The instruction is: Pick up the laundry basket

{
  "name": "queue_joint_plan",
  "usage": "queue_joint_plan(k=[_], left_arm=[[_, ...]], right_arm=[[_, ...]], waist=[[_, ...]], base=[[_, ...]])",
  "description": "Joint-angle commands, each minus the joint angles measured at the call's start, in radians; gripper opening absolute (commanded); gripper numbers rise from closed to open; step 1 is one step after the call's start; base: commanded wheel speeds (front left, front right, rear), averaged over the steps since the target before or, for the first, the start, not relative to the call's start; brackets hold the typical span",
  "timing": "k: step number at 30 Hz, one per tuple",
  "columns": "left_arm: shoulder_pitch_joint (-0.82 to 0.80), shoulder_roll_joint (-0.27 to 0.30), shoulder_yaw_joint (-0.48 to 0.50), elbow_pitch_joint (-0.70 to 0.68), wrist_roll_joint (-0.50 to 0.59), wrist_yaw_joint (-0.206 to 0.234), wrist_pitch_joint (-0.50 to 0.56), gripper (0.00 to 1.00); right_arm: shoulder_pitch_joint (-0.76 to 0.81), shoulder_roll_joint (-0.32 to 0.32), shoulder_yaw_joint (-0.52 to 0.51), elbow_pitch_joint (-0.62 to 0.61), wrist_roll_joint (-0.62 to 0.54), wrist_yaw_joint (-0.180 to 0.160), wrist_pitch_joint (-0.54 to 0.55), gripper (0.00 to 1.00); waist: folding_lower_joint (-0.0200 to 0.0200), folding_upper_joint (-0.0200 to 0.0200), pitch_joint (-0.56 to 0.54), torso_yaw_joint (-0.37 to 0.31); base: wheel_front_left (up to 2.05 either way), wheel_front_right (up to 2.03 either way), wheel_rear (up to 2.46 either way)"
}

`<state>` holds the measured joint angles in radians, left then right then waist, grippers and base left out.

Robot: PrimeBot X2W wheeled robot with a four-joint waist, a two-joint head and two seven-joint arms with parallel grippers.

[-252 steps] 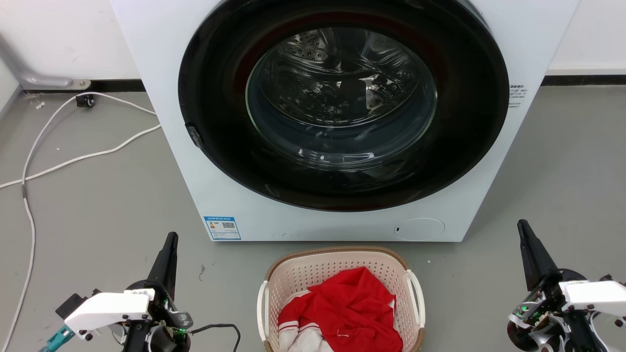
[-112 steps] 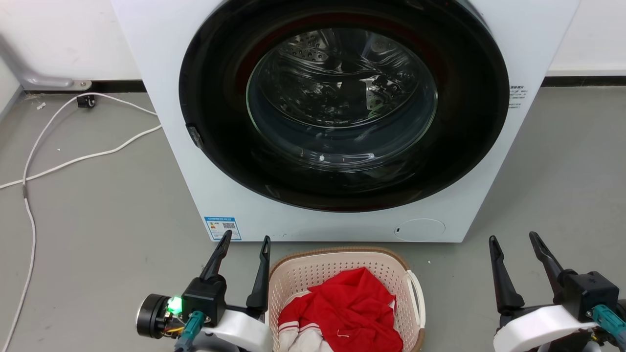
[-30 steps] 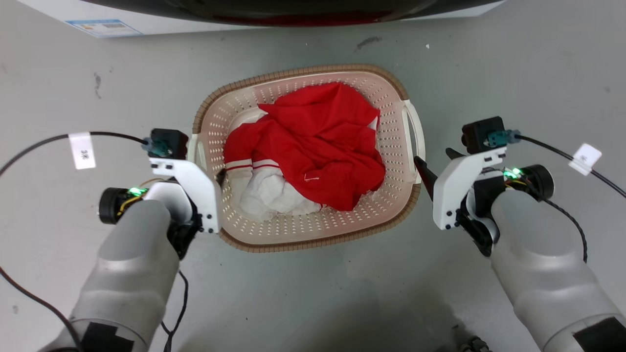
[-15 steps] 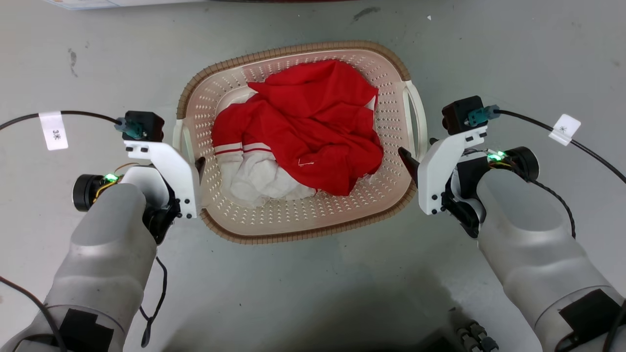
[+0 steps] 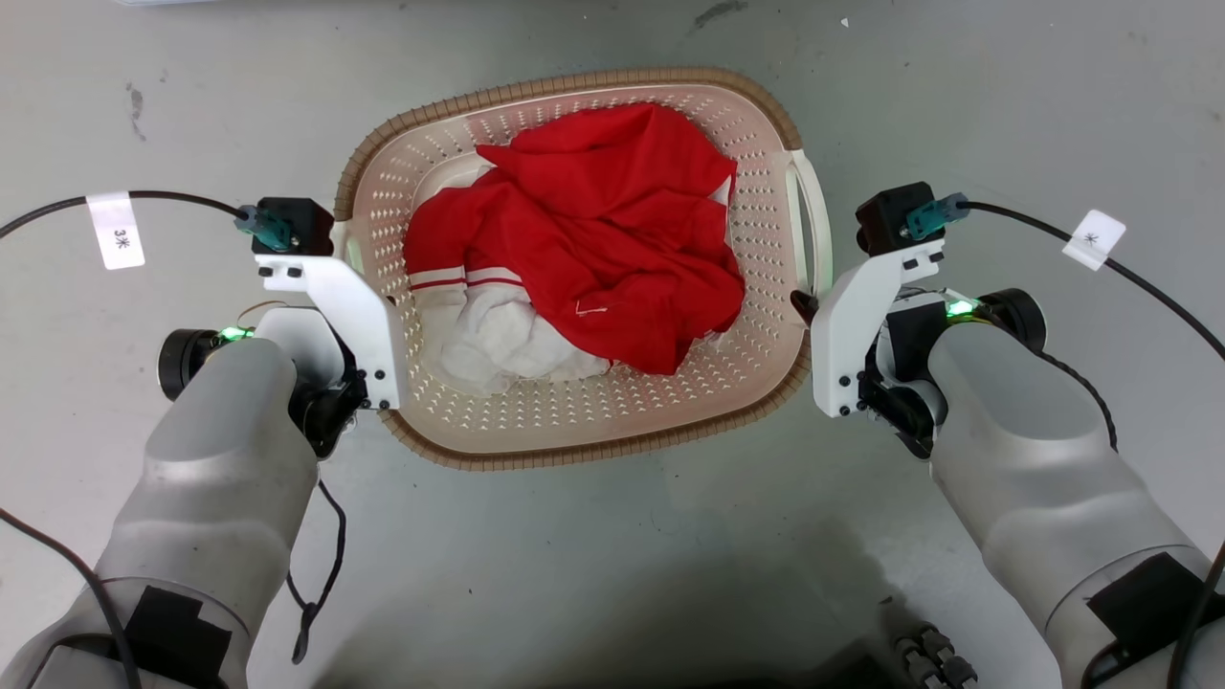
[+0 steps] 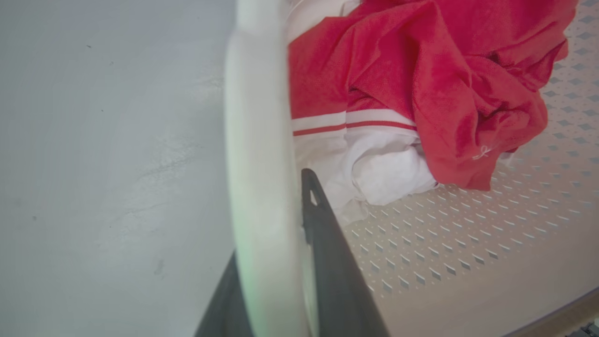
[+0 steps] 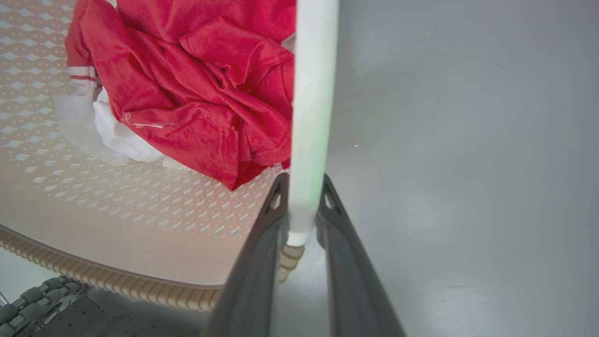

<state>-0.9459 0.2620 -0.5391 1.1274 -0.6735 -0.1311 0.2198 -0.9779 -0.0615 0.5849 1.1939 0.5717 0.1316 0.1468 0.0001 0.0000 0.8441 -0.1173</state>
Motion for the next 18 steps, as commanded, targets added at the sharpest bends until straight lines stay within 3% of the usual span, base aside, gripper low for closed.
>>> queue_joint_plan(k=[1,9,18], left_arm=[[-0.012,0.007,-0.010,0.001,-0.005,0.001,0.004,0.00],[-0.006,-0.005,-0.045,0.014,-0.060,0.001,0.029,0.00],[0.034,-0.032,-0.089,0.020,-0.132,-0.001,0.096,0.00]], right_arm=[[-0.011,-0.011,0.012,0.004,0.005,-0.002,0.009,0.00],[0.001,-0.019,0.060,0.009,0.056,-0.002,0.051,0.00],[0.049,-0.031,0.120,0.008,0.122,-0.001,0.169,0.00]], waist=[[-0.0001,0.0000,-0.003,0.001],[-0.0001,0.0000,-0.049,0.005],[-0.0001,0.0000,-0.181,0.014]], base=[[0.00,0.00,0.00],[0.00,0.00,0.00],[0.00,0.00,0.00]])
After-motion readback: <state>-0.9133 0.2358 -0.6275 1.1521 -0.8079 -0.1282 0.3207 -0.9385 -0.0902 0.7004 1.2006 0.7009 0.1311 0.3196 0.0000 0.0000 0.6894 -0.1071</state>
